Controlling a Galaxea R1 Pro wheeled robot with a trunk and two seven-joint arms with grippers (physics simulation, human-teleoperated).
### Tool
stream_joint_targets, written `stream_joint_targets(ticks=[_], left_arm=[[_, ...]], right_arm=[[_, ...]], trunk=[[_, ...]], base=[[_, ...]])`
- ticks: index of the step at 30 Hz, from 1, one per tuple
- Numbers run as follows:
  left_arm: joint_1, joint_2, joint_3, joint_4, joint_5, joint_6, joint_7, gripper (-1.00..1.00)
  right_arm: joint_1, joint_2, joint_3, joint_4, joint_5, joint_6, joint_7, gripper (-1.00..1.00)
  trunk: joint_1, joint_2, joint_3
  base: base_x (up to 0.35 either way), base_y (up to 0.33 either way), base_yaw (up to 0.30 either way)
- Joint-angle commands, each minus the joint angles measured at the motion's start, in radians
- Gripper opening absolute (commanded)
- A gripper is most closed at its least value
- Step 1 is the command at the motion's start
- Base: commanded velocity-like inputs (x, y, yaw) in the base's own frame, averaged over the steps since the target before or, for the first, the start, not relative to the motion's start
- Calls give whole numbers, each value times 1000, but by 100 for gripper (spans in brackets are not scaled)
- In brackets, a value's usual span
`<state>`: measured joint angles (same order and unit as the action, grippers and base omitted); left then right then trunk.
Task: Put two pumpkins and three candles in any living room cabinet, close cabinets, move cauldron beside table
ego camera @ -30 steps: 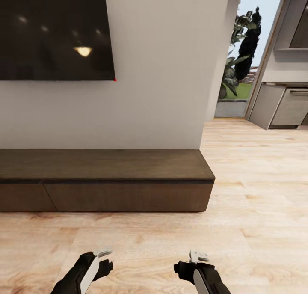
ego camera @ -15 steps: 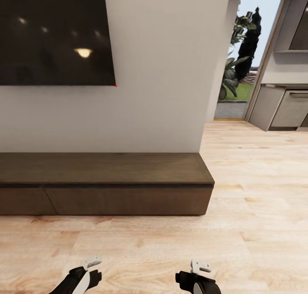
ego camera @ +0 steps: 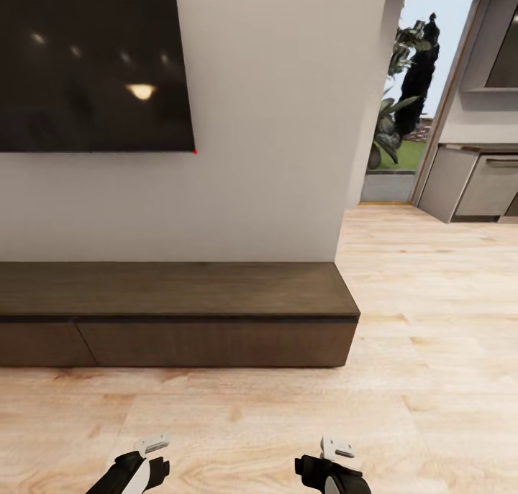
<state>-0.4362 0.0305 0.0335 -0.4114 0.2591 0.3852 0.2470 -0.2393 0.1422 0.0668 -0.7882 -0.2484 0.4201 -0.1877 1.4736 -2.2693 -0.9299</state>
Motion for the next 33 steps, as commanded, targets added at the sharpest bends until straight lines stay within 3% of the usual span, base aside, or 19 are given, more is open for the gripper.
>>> stream_joint_targets(ticks=[1,7,24,33], left_arm=[[0,0,0,0,0,0,0,100],[0,0,0,1,0,0,0,100],[1,0,2,6,0,-1,0,100],[1,0,3,7,2,-29,0,100]], right_arm=[[0,0,0,0,1,0,-1,100],[0,5,3,0,10,-1,-5,100],[0,10,7,0,17,-3,-9,100],[0,8,12,22,18,-58,-9,100]], trunk=[[-4,7,3],[-27,49,22],[-92,168,73],[-127,231,94]], base=[[0,0,0],[0,0,106],[0,0,271],[0,0,254]])
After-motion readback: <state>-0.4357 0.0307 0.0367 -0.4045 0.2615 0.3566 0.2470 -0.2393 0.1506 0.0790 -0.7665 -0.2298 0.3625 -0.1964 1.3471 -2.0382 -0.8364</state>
